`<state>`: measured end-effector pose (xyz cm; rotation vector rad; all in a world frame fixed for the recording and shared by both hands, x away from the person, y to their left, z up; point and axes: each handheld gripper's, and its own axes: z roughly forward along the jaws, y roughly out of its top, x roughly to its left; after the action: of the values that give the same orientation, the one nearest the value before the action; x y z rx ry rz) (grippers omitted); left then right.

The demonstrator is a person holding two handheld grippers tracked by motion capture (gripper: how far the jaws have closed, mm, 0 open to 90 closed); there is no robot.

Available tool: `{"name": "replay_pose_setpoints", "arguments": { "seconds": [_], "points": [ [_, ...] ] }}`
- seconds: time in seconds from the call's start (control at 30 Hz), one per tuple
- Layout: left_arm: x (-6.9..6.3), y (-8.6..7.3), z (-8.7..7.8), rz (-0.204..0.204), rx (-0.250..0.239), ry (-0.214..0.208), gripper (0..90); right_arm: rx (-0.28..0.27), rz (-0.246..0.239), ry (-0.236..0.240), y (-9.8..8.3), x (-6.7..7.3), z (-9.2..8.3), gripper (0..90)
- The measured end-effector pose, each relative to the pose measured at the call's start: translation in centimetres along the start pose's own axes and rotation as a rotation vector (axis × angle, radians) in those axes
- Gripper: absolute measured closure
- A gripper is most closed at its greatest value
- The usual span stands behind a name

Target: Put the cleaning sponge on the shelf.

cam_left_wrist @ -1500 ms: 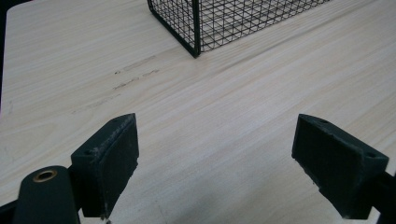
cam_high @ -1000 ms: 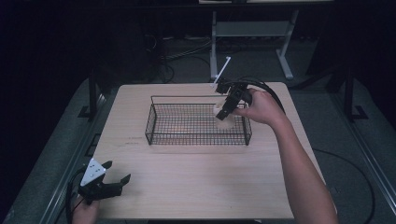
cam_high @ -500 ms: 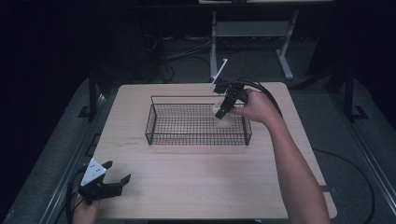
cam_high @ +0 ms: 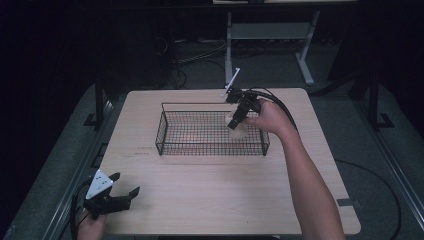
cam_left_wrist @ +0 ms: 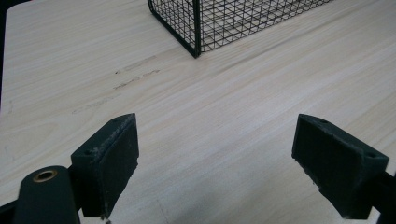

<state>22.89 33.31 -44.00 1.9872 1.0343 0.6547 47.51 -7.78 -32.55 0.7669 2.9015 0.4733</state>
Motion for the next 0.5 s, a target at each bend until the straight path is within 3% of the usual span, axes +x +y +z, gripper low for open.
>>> {"name": "replay_pose_setpoints", "arguments": {
  "seconds": [0.5],
  "points": [
    [0.0, 0.0, 0.0, 0.001, 0.003, -0.002, 14.0, 0.001, 0.043, 0.016, -1.2, -1.0, 3.2, 29.1]
  ]
}}
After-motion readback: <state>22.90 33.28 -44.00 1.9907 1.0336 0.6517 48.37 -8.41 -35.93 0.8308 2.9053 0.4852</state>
